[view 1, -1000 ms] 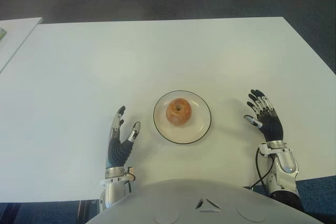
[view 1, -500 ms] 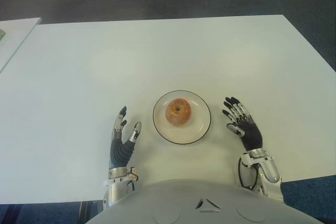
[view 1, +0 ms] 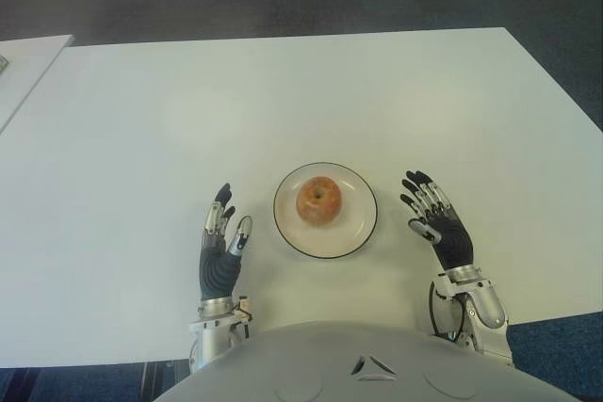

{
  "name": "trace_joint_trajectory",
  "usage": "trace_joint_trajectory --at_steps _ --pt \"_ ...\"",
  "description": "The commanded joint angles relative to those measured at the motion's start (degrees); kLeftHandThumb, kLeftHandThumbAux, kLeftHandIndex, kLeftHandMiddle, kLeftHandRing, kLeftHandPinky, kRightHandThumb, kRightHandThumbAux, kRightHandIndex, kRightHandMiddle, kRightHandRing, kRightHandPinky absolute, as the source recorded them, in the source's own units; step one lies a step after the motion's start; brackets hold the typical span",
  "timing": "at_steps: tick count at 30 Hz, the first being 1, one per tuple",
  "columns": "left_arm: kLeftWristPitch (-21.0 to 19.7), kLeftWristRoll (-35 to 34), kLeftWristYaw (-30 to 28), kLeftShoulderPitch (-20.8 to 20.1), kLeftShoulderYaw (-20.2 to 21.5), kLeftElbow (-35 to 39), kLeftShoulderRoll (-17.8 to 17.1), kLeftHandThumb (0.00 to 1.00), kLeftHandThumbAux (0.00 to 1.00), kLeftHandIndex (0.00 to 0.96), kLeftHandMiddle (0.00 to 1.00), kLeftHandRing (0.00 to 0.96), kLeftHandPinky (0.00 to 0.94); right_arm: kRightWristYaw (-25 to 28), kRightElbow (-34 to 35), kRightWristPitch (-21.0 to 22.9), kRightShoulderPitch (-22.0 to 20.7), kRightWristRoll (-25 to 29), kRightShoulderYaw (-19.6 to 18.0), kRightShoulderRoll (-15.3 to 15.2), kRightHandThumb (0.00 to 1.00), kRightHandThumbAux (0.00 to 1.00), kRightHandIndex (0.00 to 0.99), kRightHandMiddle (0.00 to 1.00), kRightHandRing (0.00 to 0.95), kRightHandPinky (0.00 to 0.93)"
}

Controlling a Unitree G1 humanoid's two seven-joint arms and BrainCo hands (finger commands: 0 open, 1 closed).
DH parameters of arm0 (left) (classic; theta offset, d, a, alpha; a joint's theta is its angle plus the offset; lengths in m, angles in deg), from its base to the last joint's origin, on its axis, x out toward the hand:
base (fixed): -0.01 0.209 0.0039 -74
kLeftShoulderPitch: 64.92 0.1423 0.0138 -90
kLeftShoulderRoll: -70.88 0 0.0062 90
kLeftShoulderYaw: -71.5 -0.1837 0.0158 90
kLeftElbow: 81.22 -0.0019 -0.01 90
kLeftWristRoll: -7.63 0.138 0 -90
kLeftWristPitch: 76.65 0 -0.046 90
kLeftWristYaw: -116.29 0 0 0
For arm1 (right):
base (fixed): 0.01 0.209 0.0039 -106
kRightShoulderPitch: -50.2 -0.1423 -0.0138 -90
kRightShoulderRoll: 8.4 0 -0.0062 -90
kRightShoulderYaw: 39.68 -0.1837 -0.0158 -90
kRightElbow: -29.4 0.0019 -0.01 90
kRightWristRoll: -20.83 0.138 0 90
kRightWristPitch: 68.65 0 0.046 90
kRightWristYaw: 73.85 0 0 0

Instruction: Put the apples into the plate.

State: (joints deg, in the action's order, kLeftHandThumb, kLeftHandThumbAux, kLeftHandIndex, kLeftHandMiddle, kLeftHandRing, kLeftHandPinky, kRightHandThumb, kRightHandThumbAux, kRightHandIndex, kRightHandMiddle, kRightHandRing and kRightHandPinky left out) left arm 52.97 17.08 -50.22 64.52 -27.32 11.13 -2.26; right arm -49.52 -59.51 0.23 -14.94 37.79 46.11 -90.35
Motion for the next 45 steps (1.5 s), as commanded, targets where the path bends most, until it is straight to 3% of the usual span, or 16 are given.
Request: trace_joint_trajectory --at_steps 1,9,16,31,38,45 --pt "0.6 -0.7 -0.6 -0.3 0.9 -1.5 0.3 0.059 0.365 0.154 0.061 0.028 0.058 -1.5 4.7 4.3 1.7 -1.4 1.1 -0.5 0.167 0.625 0.002 0.000 0.000 0.000" --pt "0.4 -0.7 -0.2 -0.3 1.1 -1.0 2.0 0.080 0.351 0.196 0.060 0.015 0.042 -3.8 7.6 6.1 2.7 -4.4 1.7 -0.5 0.197 0.626 0.004 0.000 0.000 0.000" --pt "-0.8 0.5 0.4 -0.6 1.7 -0.7 3.2 0.085 0.352 0.205 0.057 0.012 0.042 -4.6 7.3 3.6 2.8 -7.1 2.5 -0.2 0.180 0.655 0.000 0.000 0.000 0.000" --pt "-3.9 -0.5 -1.1 0.1 1.0 1.1 3.7 0.077 0.350 0.176 0.044 0.000 0.020 -4.7 5.8 1.1 2.2 -6.2 2.5 0.3 0.152 0.691 0.000 0.000 0.000 0.000" --pt "-6.5 -7.2 -5.3 0.9 -1.3 2.8 3.4 0.087 0.379 0.140 0.036 0.000 0.008 -4.0 4.4 0.4 0.9 -6.0 2.2 -0.6 0.151 0.696 0.000 0.000 0.000 0.000" --pt "-7.7 -9.4 -5.1 1.3 -1.9 2.3 5.1 0.112 0.386 0.132 0.047 0.010 0.031 -3.1 3.5 0.8 0.0 -5.4 2.0 -1.3 0.154 0.698 0.000 0.000 0.000 0.000"
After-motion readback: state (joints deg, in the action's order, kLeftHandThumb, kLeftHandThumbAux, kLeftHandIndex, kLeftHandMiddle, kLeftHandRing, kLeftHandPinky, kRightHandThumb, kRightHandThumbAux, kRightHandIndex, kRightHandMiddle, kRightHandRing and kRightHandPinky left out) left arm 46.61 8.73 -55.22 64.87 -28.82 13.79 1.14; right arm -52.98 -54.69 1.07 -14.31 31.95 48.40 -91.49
